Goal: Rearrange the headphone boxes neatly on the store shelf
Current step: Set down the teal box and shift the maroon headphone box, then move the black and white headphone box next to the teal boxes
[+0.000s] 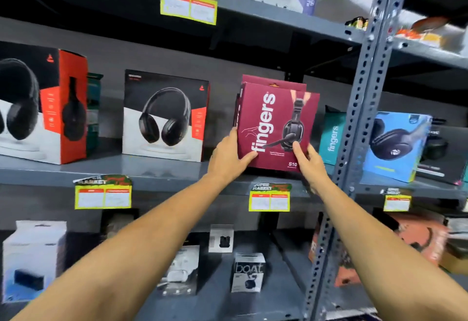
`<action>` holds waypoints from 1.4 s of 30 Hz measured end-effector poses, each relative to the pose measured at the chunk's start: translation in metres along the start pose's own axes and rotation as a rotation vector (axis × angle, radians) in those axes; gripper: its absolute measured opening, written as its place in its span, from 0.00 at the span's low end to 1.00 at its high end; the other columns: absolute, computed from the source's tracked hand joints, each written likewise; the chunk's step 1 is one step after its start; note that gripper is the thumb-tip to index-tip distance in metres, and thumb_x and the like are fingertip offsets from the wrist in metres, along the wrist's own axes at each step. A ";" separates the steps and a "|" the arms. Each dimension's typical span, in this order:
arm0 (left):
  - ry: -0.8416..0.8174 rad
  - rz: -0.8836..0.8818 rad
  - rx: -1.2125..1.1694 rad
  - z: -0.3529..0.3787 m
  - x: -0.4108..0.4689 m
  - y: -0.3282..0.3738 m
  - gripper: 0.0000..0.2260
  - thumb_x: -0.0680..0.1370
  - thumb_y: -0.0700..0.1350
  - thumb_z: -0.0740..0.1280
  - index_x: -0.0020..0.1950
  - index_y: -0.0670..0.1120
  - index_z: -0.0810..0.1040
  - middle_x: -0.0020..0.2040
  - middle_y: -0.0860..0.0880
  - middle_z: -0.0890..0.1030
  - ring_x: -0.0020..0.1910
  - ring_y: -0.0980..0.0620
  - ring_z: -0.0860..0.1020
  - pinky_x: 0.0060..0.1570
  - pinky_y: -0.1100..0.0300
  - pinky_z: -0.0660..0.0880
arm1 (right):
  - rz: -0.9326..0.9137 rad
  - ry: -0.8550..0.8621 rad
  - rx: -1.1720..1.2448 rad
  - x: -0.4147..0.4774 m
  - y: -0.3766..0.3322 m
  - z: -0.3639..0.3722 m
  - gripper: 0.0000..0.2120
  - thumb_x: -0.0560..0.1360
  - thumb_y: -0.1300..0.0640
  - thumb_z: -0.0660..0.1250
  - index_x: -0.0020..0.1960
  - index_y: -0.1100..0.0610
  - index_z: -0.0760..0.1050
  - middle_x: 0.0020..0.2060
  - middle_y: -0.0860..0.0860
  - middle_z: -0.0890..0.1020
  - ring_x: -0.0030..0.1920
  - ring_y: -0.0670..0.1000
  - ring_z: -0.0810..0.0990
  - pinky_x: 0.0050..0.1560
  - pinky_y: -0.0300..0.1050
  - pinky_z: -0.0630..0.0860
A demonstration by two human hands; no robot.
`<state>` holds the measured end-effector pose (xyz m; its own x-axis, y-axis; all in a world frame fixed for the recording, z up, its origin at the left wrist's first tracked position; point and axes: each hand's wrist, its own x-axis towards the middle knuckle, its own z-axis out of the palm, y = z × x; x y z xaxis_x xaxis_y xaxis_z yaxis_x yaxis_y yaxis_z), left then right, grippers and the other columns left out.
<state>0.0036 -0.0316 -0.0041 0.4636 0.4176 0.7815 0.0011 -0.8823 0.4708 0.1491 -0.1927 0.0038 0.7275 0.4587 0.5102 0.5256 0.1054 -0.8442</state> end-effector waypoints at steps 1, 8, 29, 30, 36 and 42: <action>-0.028 -0.018 0.006 0.007 0.003 0.002 0.34 0.72 0.57 0.72 0.72 0.44 0.65 0.62 0.44 0.78 0.60 0.45 0.77 0.58 0.50 0.75 | 0.010 0.007 0.003 0.001 0.005 -0.005 0.31 0.74 0.35 0.63 0.72 0.49 0.68 0.67 0.50 0.77 0.65 0.51 0.75 0.69 0.55 0.70; -0.132 -0.051 0.084 0.024 0.002 -0.007 0.27 0.72 0.55 0.74 0.63 0.42 0.69 0.58 0.44 0.81 0.53 0.45 0.80 0.52 0.52 0.78 | 0.059 -0.061 -0.097 0.020 0.027 -0.022 0.39 0.77 0.40 0.62 0.79 0.58 0.52 0.77 0.53 0.61 0.76 0.54 0.59 0.70 0.46 0.59; 0.149 0.141 0.308 -0.059 -0.020 -0.029 0.11 0.74 0.51 0.69 0.51 0.47 0.74 0.43 0.53 0.78 0.48 0.50 0.75 0.38 0.55 0.71 | -0.642 0.147 -0.560 -0.040 0.013 0.070 0.26 0.73 0.55 0.71 0.28 0.48 0.56 0.26 0.45 0.63 0.27 0.51 0.66 0.30 0.46 0.66; 0.166 0.153 0.324 -0.073 -0.023 -0.033 0.11 0.74 0.51 0.68 0.51 0.47 0.75 0.44 0.52 0.78 0.48 0.49 0.75 0.37 0.54 0.71 | -0.640 0.120 -0.577 -0.044 0.007 0.084 0.25 0.73 0.54 0.71 0.27 0.49 0.57 0.26 0.46 0.64 0.28 0.53 0.68 0.30 0.46 0.67; 0.306 0.133 0.471 -0.189 -0.043 -0.090 0.09 0.72 0.51 0.67 0.46 0.45 0.76 0.41 0.49 0.80 0.44 0.44 0.76 0.40 0.50 0.74 | -0.666 -0.037 -0.492 -0.063 -0.039 0.181 0.16 0.72 0.52 0.72 0.33 0.52 0.67 0.32 0.49 0.72 0.34 0.55 0.75 0.34 0.49 0.72; 0.415 -0.107 0.505 -0.305 -0.061 -0.170 0.13 0.75 0.50 0.69 0.52 0.41 0.74 0.46 0.43 0.77 0.49 0.40 0.74 0.48 0.45 0.72 | -0.499 -0.182 -0.351 -0.080 -0.096 0.313 0.23 0.70 0.42 0.72 0.52 0.59 0.74 0.49 0.56 0.79 0.51 0.57 0.77 0.47 0.50 0.72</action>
<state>-0.2953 0.1589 -0.0065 0.0575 0.4687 0.8815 0.4900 -0.7825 0.3841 -0.0979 0.0368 -0.0079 0.2874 0.5748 0.7661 0.9178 0.0634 -0.3919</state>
